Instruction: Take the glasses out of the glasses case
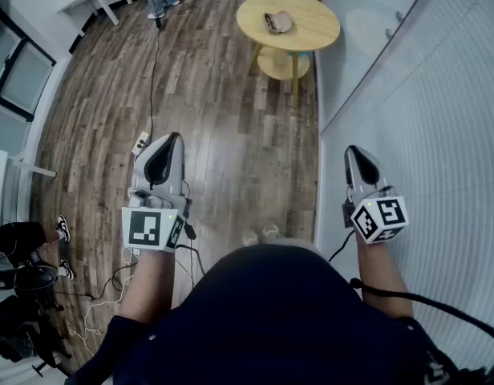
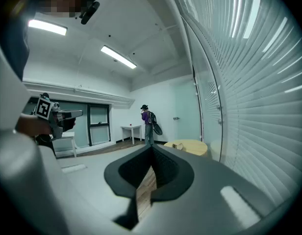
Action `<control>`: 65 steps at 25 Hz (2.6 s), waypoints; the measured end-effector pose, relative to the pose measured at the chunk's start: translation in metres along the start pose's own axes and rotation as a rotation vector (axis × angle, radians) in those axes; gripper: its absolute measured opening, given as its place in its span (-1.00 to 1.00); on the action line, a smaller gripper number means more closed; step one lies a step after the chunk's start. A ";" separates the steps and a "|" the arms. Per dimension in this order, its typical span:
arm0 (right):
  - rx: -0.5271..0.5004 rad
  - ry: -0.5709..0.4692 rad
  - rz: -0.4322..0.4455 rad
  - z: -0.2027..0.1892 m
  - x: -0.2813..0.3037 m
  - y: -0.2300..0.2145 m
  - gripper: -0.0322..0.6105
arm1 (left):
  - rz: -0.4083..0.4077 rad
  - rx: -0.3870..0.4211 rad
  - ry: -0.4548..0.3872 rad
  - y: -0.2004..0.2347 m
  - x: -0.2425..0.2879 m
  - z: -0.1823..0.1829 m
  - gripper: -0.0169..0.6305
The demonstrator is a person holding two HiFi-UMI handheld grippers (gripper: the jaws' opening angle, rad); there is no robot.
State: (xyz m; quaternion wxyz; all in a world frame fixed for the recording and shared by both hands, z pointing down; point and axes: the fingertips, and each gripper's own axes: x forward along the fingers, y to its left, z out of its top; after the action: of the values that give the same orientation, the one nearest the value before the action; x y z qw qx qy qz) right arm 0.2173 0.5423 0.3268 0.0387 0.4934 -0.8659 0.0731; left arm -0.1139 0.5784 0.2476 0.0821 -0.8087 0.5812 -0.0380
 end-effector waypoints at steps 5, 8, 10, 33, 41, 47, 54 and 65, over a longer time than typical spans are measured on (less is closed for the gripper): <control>-0.004 0.002 0.011 -0.002 0.006 0.000 -0.88 | 0.001 -0.006 0.002 0.000 0.005 0.000 -0.93; -0.001 0.004 0.025 -0.003 0.014 -0.002 -0.88 | 0.008 -0.006 0.005 0.002 0.013 0.000 -0.93; -0.003 0.008 0.032 -0.004 0.018 -0.006 -0.88 | 0.014 0.000 0.005 0.003 0.019 0.001 -0.93; 0.024 0.037 0.074 -0.009 0.143 -0.072 -0.87 | 0.036 0.027 0.033 0.041 0.161 -0.040 -0.93; 0.029 0.059 0.018 0.008 0.220 -0.090 -0.87 | -0.029 0.031 0.007 0.092 0.247 -0.040 -0.93; 0.025 0.062 -0.021 0.024 0.278 -0.091 -0.87 | -0.060 0.028 -0.006 0.141 0.297 -0.044 -0.93; 0.017 0.040 -0.039 0.045 0.337 -0.076 -0.87 | -0.120 0.019 -0.001 0.182 0.352 -0.063 -0.93; 0.049 0.077 -0.053 0.035 0.391 -0.116 -0.87 | -0.119 -0.026 0.009 0.194 0.411 -0.080 -0.93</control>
State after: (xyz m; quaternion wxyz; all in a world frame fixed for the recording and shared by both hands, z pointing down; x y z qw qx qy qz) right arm 0.1180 0.1459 0.3567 0.0618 0.5138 -0.8483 0.1119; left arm -0.1754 0.1223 0.2783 0.0666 -0.8427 0.5328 -0.0391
